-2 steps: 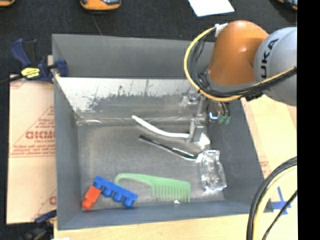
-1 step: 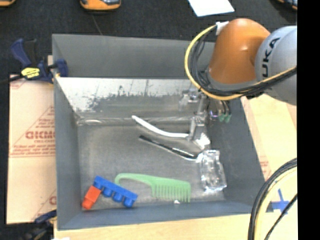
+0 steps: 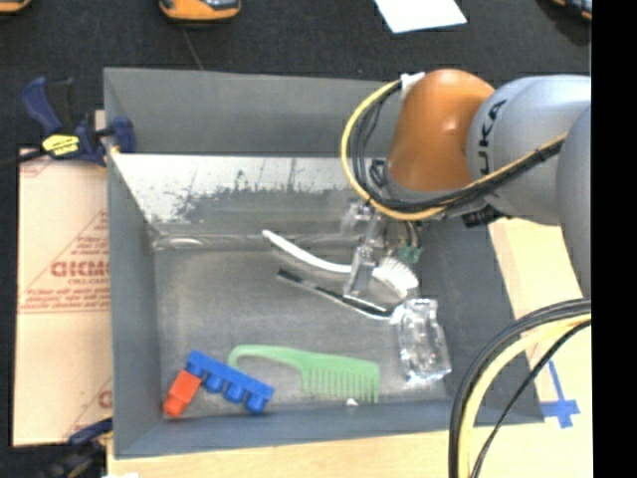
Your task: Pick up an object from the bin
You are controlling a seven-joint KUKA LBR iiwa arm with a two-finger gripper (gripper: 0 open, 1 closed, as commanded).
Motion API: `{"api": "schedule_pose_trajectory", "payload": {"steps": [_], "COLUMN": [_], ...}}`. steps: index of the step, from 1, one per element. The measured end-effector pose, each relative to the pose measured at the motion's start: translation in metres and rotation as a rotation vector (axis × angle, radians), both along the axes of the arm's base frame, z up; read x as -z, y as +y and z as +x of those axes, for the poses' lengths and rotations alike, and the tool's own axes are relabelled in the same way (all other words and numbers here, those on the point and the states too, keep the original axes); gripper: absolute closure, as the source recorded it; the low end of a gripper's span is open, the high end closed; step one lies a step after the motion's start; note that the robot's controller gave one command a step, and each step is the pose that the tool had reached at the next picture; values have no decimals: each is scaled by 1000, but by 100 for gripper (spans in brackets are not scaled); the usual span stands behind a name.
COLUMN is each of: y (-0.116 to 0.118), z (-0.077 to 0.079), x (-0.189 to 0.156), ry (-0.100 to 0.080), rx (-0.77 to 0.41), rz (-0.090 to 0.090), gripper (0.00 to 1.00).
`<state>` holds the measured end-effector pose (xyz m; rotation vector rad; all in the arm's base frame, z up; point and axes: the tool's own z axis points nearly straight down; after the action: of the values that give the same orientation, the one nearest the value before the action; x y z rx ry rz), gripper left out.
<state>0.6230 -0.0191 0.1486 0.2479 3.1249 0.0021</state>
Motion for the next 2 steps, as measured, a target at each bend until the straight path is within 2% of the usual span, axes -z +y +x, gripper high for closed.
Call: {"api": "schedule_pose_trajectory", "payload": {"steps": [1, 2], "y": [9, 8], "z": [3, -10], "x": [5, 23], "ry": [-3, 0], "rx": [57, 142], "rz": [0, 2], "gripper": [0, 0]}}
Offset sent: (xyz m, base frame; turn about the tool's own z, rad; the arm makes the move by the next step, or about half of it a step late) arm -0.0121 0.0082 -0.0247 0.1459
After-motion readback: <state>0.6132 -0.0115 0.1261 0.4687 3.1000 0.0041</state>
